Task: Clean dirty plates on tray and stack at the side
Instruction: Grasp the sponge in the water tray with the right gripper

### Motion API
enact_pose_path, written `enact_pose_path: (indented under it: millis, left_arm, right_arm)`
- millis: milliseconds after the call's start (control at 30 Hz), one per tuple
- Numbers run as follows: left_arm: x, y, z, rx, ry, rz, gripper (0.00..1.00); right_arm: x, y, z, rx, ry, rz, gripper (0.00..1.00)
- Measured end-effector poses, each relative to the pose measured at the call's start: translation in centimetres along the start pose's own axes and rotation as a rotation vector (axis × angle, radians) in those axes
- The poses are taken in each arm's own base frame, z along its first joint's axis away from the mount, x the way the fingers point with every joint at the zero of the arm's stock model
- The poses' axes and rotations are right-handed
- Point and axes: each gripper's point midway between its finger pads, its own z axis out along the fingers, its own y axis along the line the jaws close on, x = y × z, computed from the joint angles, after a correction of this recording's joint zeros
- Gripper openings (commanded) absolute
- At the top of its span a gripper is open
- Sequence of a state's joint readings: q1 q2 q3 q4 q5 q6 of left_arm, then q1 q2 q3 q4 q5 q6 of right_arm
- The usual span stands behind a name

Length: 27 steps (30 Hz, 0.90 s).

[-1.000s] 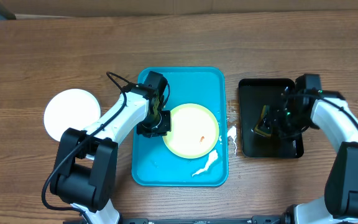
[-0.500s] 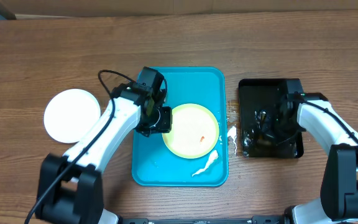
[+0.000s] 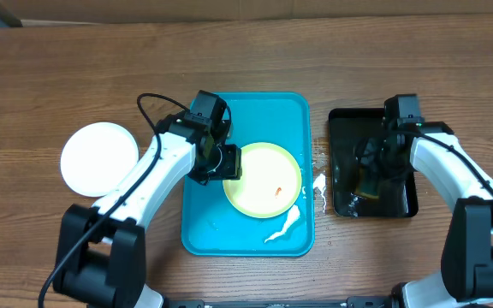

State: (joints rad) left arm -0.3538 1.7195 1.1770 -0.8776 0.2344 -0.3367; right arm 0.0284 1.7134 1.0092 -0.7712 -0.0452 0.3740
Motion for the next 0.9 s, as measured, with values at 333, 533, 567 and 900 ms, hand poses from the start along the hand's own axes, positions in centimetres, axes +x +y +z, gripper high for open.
enact_pose_path:
  millis: [333, 533, 567, 900]
  left_arm:
    - [0.1, 0.1, 2.2, 0.013, 0.050, 0.009, 0.56]
    - [-0.3, -0.5, 2.2, 0.044, 0.036, 0.045, 0.58]
    - [-0.3, -0.5, 2.2, 0.046, 0.036, 0.054, 0.58]
    - [-0.3, -0.6, 2.2, 0.048, 0.032, 0.104, 0.59]
  right_arm:
    - [1.8, -1.0, 0.0, 0.053, 0.101, 0.019, 0.04]
    - [0.8, -0.2, -3.4, 0.043, 0.094, -0.029, 0.27]
    - [0.6, 0.0, -4.2, 0.036, 0.080, -0.035, 0.36]
    - [0.5, 0.1, -5.1, 0.009, 0.020, -0.027, 0.50]
